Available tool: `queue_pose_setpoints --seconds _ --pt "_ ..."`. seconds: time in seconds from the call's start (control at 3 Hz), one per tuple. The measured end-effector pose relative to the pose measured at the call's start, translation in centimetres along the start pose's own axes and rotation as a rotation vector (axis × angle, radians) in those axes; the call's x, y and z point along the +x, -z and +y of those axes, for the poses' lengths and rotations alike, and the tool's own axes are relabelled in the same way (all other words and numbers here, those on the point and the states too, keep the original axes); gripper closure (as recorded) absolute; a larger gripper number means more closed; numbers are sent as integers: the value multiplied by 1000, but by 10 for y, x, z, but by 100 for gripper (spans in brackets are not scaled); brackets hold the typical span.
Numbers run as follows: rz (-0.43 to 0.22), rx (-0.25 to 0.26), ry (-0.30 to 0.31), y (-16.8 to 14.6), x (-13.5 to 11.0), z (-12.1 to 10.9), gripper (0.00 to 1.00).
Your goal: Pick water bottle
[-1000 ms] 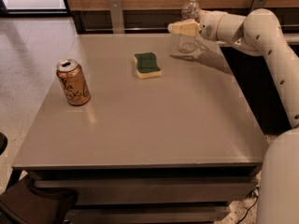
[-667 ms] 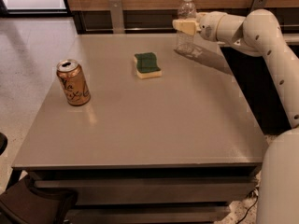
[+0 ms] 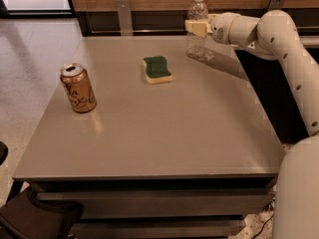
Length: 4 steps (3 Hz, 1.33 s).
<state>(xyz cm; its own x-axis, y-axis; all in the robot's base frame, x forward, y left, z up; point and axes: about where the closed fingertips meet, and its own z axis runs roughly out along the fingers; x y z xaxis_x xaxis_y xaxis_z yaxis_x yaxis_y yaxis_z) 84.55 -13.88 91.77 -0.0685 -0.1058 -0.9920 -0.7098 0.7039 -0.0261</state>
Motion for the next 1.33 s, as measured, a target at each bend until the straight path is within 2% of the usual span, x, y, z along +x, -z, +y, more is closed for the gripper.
queue_pose_setpoints --seconds 0.33,0.67,1.33 --pt "0 -3 -1 -2 0 1 100" --pt "21 -19 43 -6 -13 13 100" --pt "39 20 296 3 -84 63 100"
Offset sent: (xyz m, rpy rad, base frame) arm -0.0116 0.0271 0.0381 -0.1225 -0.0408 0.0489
